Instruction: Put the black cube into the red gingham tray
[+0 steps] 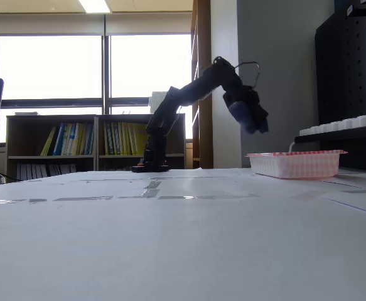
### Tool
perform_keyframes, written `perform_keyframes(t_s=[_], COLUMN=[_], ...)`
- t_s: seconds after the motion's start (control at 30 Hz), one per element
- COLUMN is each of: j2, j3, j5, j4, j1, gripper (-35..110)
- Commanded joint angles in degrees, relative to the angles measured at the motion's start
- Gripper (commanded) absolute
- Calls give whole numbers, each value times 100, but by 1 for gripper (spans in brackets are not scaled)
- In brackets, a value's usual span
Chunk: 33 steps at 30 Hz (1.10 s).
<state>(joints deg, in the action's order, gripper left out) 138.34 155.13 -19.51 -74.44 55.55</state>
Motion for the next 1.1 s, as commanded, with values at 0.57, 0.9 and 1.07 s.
perform_keyframes(t_s=[0.57,0.9,1.07], j2=[809,-79,-2030], j3=[1037,1037,378], j5=[167,-211,-580], j4=[1986,1679,1318], j1=[316,202,-123], gripper=[29,32,29])
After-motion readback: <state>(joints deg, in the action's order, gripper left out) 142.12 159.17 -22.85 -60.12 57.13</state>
